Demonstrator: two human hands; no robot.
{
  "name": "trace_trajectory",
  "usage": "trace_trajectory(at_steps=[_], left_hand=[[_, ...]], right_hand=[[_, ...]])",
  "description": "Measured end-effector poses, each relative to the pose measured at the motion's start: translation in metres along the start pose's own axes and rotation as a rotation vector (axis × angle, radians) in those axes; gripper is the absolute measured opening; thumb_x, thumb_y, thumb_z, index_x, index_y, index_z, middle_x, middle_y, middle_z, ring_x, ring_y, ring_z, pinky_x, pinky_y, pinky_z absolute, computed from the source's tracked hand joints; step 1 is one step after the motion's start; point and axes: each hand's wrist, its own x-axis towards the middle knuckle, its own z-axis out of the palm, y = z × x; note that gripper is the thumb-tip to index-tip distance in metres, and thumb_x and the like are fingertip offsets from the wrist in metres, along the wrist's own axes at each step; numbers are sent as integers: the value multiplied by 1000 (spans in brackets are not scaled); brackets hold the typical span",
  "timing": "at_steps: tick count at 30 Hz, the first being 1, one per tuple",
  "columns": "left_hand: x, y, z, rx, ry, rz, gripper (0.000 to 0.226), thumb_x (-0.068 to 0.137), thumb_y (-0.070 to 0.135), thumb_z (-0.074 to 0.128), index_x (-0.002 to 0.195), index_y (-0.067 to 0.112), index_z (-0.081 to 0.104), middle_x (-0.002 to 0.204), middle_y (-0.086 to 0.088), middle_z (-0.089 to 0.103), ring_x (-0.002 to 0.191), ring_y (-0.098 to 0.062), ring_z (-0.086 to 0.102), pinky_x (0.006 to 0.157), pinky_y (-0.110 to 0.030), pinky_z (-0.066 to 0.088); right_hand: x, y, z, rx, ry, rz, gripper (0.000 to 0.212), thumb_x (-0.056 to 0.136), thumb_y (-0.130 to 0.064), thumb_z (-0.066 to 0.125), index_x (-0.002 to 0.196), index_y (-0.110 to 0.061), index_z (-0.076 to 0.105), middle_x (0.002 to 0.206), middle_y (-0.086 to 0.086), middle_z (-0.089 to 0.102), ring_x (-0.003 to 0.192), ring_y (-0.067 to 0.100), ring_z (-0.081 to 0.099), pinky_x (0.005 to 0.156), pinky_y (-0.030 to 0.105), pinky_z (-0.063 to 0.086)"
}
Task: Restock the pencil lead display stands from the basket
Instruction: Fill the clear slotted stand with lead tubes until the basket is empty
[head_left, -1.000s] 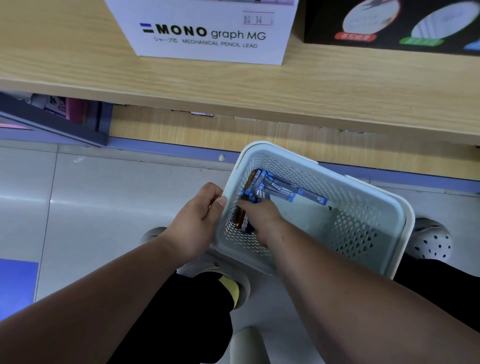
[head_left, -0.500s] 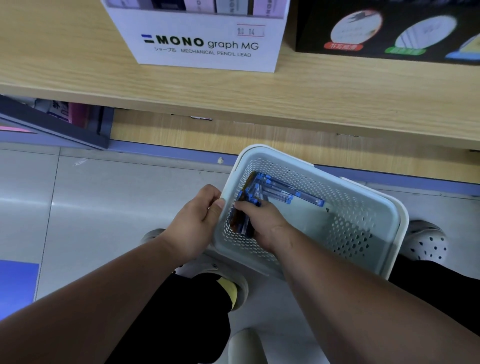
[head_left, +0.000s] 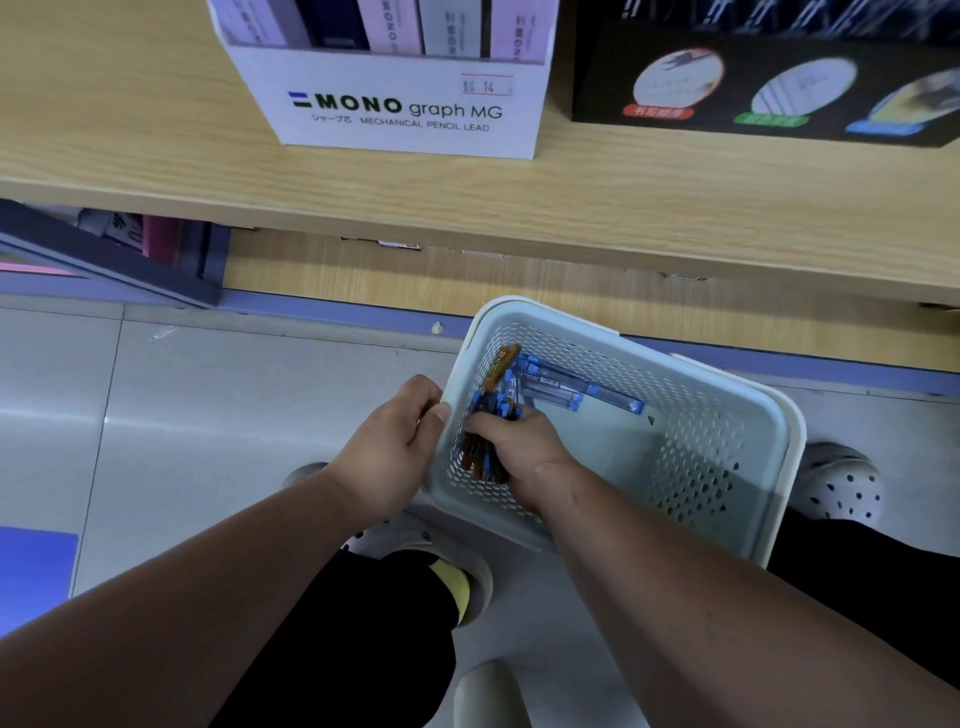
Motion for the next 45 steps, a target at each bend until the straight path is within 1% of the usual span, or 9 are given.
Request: trace_trajectory(at_steps=[3, 6, 8, 12, 17, 22, 30, 40, 45], left_hand=[[0, 4, -1, 23, -9, -7, 18, 105, 31, 42, 93, 21, 48, 73, 3, 55, 61, -5, 48, 58, -23, 40], [1, 6, -3, 21, -12, -61, 19, 104, 34, 44, 90, 22, 50, 76, -2, 62, 71, -18, 59, 71, -40, 51], [1, 6, -5, 58, 9, -102, 20, 102, 38, 47, 90, 23, 52, 80, -3, 65, 75, -24, 64, 76, -45, 54], [-5, 15, -12, 268, 148, -91, 22, 95, 46, 57, 100, 25, 52, 92, 7, 63, 84, -18, 60, 76, -35, 48], [-17, 63, -15, 358, 248, 48, 20, 93, 40, 62, 89, 21, 55, 78, 3, 62, 71, -19, 57, 62, -29, 39], [-33, 114, 17, -144, 30, -271, 33, 95, 56, 55, 103, 24, 61, 92, -4, 70, 71, -22, 68, 67, -32, 52], [-45, 175, 44, -662, 214, -223, 12, 97, 18, 61, 99, 10, 70, 74, -5, 75, 70, -22, 69, 66, -33, 55], [-95, 230, 0, -629, 163, -53, 18, 104, 11, 48, 121, 17, 52, 86, -15, 76, 64, -27, 67, 57, -35, 53], [-123, 262, -29, -535, 147, 93, 22, 102, 7, 45, 116, 19, 57, 62, -3, 51, 47, -17, 35, 49, -27, 29]], right_hand=[[-7, -6, -9, -23, 7, -8, 13, 75, -8, 80, 88, -7, 76, 82, 16, 77, 75, 34, 74, 75, 51, 63], [-21, -15, -27, -69, -8, -18, 10, 77, -11, 81, 84, -9, 75, 76, 14, 74, 62, 29, 69, 55, 35, 56], [-32, -18, -42, -73, -11, -28, 11, 78, -9, 80, 88, -9, 75, 76, 13, 74, 63, 28, 69, 57, 33, 54], [-63, -25, -62, -68, -19, -66, 15, 79, -5, 79, 93, -4, 72, 71, 13, 71, 61, 29, 68, 54, 32, 53], [-106, -42, -76, -52, -64, -132, 10, 83, -1, 76, 84, -6, 68, 64, 10, 68, 53, 23, 65, 49, 30, 54], [-150, -56, -86, -94, -132, -251, 15, 83, 3, 73, 80, -10, 69, 64, 9, 64, 49, 17, 62, 46, 26, 50], [-192, -63, -109, -163, -248, -365, 16, 83, 6, 71, 85, -10, 70, 65, 8, 62, 56, 21, 59, 56, 29, 51], [-247, -100, -133, -144, -179, -463, 14, 76, -6, 78, 75, -12, 66, 60, 5, 58, 57, 25, 54, 56, 35, 41], [-297, -146, -134, -175, -241, -545, 16, 81, -3, 75, 75, -13, 65, 61, 6, 58, 53, 23, 56, 51, 32, 43]])
